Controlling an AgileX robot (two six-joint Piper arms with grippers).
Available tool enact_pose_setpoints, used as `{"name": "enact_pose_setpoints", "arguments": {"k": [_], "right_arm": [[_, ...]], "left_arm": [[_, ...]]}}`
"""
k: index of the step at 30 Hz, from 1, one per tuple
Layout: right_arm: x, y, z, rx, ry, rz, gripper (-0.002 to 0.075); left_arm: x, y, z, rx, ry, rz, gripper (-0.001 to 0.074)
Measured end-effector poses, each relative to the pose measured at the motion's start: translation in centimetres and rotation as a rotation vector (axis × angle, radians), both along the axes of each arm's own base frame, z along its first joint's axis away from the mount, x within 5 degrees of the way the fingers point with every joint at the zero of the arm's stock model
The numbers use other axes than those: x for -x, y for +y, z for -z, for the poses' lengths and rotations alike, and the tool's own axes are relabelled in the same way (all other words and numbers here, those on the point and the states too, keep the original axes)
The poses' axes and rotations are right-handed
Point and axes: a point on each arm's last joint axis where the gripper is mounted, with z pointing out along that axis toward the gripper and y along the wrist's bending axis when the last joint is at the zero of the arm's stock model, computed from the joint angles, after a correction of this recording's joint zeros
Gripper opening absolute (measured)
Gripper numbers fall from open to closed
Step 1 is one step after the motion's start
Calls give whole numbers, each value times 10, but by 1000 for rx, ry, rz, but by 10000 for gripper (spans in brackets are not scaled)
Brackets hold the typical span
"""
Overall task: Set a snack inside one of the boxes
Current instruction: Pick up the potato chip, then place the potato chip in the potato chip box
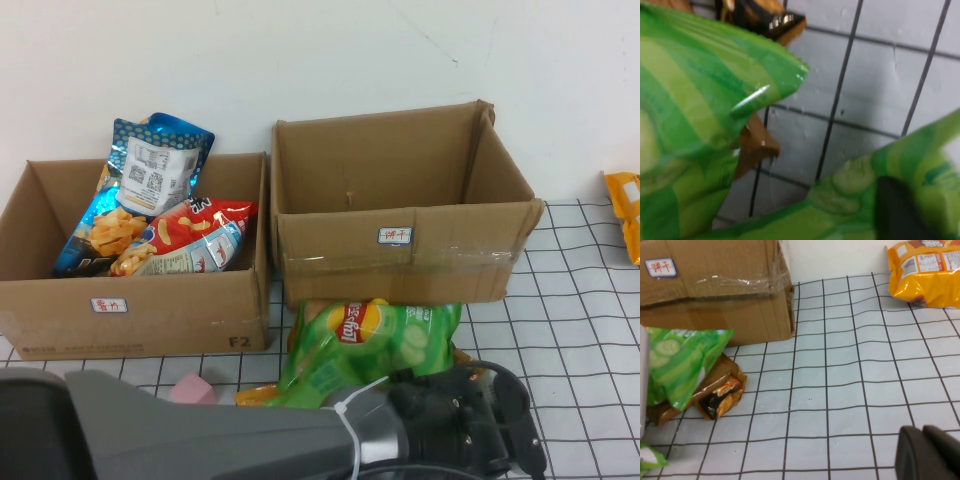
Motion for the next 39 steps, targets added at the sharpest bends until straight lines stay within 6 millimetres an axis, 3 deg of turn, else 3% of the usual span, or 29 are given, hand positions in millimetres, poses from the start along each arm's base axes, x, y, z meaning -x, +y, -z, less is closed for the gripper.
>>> {"name": "enact_pose_setpoints", "arguments": {"k": [3,6,9,14,20,27,31,39], "right_arm": [[0,0,0,0,0,0,-1],[0,0,0,0,0,0,-1],[0,0,0,0,0,0,-1],[0,0,0,0,0,0,-1],[0,0,0,0,0,0,-1],[0,0,0,0,0,0,-1],[0,0,0,0,0,0,-1],[0,0,0,0,0,0,-1]], "left_arm": [[0,3,0,-31,6,-12,62],[1,6,-1,-56,11,-23,22],[2,7,-14,-28,6,-38,11],[10,9,-61,117,-18,-77,6],[23,26,-133,331,-65,-116,5],[32,63,-202,462,-228,-131,5],[31,87,-231,505,-348,-188,5],[-8,149,-261,627,-462,-473,5]]}}
